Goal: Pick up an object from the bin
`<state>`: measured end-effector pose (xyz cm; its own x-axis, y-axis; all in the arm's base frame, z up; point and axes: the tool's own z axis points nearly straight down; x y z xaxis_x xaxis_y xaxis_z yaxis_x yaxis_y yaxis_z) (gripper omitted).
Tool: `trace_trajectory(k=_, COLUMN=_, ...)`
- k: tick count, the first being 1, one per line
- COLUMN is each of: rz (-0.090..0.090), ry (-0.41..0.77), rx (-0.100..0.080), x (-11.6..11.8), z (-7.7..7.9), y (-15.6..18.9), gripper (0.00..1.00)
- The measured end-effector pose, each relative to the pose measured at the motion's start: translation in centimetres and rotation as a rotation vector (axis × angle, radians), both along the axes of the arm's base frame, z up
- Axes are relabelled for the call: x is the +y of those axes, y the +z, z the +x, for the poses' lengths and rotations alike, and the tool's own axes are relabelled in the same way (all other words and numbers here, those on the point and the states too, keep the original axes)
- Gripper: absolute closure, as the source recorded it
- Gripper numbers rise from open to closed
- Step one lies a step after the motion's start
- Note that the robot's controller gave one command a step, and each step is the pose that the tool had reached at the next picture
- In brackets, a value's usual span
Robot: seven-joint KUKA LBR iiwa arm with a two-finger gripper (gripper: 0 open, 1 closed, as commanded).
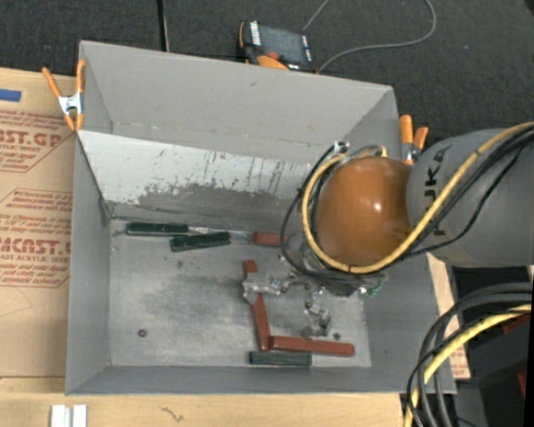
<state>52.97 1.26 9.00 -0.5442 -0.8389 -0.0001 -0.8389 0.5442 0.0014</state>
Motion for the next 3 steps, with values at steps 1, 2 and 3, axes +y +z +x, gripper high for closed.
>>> trace_trajectory(k=1, rz=0.005, ry=0.010, rx=-0.009, x=7.3, z=6.6, y=-2.0, gripper=0.00)
trace_trajectory(k=2, rz=0.003, ry=0.005, rx=-0.005, x=6.9, z=6.5, y=-1.9, gripper=1.00)
trace_trajectory(k=3, rz=0.001, ry=0.086, rx=-0.010, x=5.3, z=4.6, y=10.6, gripper=1.00)
